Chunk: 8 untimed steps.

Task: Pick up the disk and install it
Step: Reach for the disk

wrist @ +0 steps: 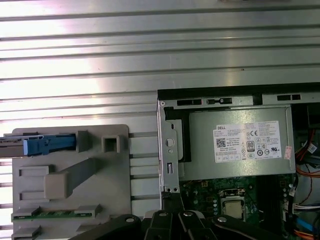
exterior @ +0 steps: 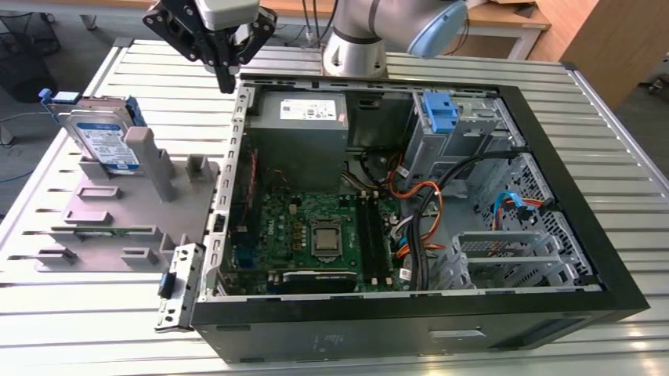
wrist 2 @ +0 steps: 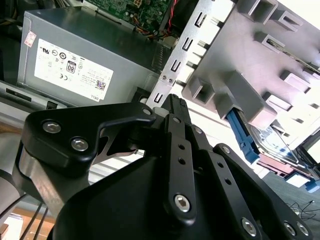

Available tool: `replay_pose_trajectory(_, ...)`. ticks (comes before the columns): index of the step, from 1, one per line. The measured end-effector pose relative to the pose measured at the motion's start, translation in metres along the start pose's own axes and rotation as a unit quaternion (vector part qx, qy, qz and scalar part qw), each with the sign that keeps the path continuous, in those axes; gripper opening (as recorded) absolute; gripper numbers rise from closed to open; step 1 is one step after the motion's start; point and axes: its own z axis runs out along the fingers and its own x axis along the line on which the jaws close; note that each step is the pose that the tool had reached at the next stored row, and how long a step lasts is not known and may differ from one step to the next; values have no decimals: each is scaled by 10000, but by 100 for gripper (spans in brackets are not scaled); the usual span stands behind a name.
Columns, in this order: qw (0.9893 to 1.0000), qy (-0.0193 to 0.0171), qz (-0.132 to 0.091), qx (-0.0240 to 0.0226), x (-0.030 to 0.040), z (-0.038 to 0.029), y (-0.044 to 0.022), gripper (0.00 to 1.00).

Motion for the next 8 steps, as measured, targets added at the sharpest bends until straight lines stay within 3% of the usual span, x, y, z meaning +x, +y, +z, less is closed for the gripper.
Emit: replay_pose_trajectory(8, 10000, 0, 0, 0, 34, 1, -3, 11)
